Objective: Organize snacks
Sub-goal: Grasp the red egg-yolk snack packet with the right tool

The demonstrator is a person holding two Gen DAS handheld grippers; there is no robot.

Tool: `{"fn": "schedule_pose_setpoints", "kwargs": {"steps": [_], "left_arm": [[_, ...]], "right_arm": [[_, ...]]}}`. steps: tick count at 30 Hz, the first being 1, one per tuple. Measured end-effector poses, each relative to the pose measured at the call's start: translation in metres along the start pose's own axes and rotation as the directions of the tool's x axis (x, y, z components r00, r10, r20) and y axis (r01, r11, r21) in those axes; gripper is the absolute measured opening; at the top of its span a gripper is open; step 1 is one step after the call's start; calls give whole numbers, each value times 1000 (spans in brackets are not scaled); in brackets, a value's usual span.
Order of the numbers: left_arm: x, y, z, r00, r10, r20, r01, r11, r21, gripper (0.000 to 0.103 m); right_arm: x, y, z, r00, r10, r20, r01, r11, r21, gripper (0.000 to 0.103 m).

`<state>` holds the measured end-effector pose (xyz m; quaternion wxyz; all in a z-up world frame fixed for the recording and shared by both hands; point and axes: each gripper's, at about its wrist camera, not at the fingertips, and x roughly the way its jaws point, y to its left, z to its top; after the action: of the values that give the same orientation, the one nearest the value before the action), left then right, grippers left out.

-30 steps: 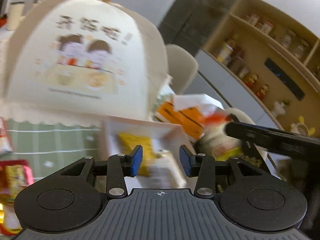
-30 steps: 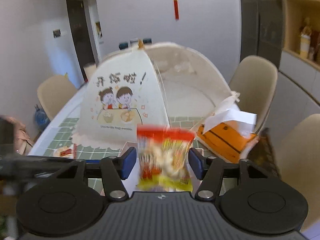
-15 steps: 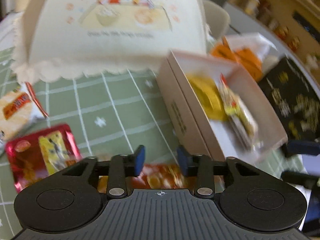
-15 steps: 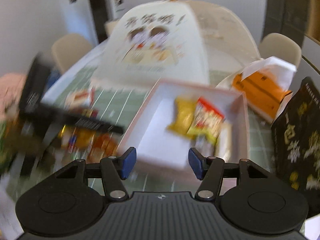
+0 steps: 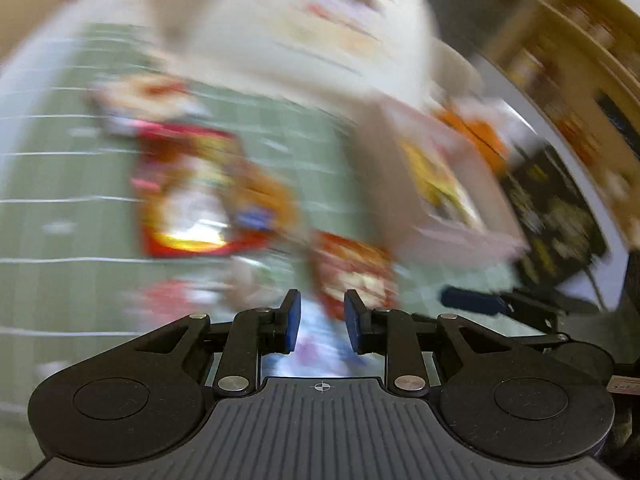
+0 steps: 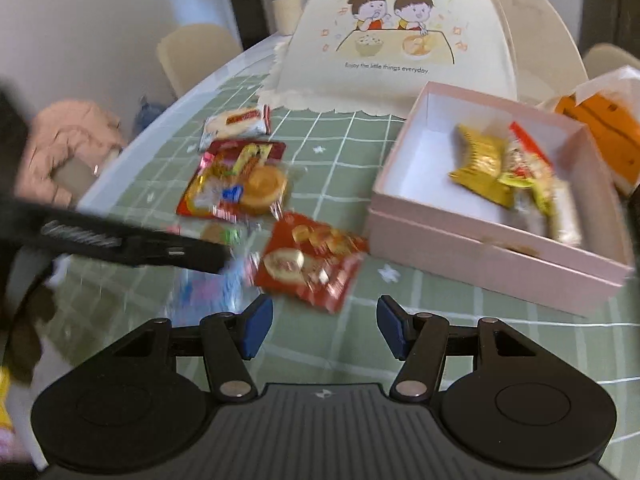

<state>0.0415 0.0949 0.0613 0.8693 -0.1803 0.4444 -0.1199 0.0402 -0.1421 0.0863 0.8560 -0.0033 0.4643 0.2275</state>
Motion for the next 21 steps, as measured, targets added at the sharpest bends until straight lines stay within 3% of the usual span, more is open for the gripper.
{"fn": "schedule_pose_setpoints", "kwargs": {"steps": [4,5,9,12,14,16,21], "left_arm": [[-14,28,1,994,99,36,-95,991,-95,27],[-17,30,-2,995,96,39,-92,991,-98,27],[-17,30,-9,996,78,33,-75,993,-86,27],[-14,27,-9,996,79,44,-77,996,-46,27],[-10,27,-4,996,75,45,-75,997,8,27],[-3,25,5,995,84,45,-87,994,67,27],[31,18,17,989,147,-17,-141,971,195,28]], "right_arm": [[43,10,23,998,-62,-32,66,989,132,60],[49,15,26,995,-89,-35,93,988,124,66],[59,31,24,990,-127,-65,129,991,28,72],[44,25,14,991,-125,-55,125,992,-14,64],[30,16,6,993,-102,-63,101,995,-21,51],[17,4,-3,992,-100,-81,99,995,-19,50],[-13,-22,-27,978,-195,-76,193,981,-31,51]]}}
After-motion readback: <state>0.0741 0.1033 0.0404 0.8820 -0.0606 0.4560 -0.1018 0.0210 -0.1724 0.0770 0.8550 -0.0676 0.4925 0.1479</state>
